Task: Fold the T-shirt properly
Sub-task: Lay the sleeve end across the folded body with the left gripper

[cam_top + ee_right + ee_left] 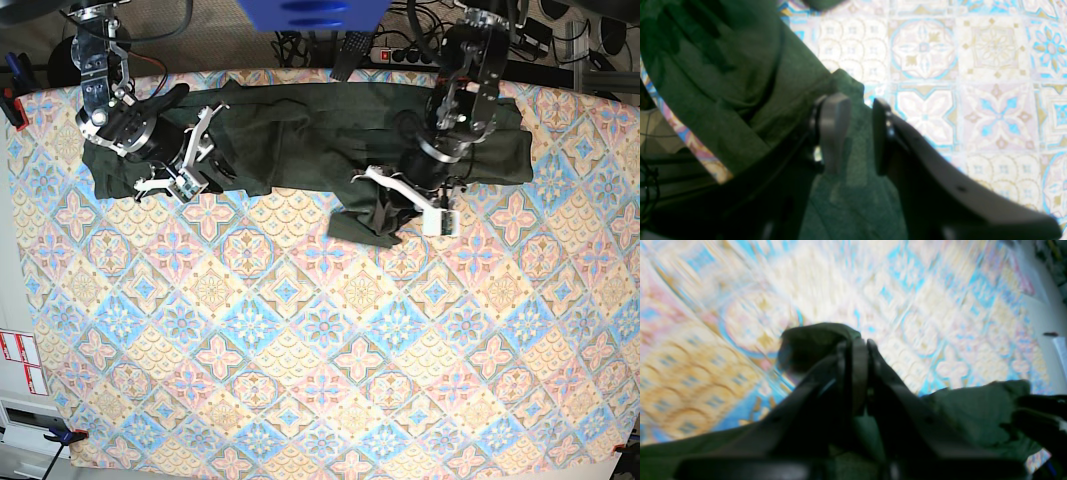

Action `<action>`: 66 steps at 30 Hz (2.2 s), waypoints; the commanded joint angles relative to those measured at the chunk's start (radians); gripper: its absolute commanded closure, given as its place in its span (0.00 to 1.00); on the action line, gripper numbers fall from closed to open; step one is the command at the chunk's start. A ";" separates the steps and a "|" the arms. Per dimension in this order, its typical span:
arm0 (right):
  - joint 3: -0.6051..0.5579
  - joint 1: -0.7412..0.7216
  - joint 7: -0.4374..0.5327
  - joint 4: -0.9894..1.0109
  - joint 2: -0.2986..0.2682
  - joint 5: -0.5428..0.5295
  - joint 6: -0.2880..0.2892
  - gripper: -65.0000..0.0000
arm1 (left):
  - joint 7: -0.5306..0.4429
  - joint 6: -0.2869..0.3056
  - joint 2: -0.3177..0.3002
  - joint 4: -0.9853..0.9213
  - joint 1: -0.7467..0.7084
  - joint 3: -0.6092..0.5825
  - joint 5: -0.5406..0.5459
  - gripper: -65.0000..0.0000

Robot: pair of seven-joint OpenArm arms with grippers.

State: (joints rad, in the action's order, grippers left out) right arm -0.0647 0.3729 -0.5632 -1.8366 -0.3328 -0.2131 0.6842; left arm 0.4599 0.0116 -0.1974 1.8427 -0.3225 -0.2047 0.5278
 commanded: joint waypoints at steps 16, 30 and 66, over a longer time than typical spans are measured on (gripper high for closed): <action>0.001 -0.002 0.024 -0.015 -0.009 -0.016 0.002 0.76 | -0.003 0.006 -0.018 0.119 -0.267 0.166 -0.002 1.00; 0.001 -0.002 0.024 -0.013 -0.007 -0.016 0.002 0.76 | 0.179 0.006 -0.018 0.033 -0.286 0.162 0.005 0.89; 0.001 -0.007 0.022 -0.010 -0.007 -0.016 0.002 0.76 | 0.224 0.006 -0.034 -0.363 0.182 0.159 0.007 0.33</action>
State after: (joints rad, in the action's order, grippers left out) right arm -0.0673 0.3714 -0.5663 -1.8317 -0.3309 -0.2138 0.6842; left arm 0.6941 0.0093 -0.2310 1.4681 -0.1524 -0.0460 0.5270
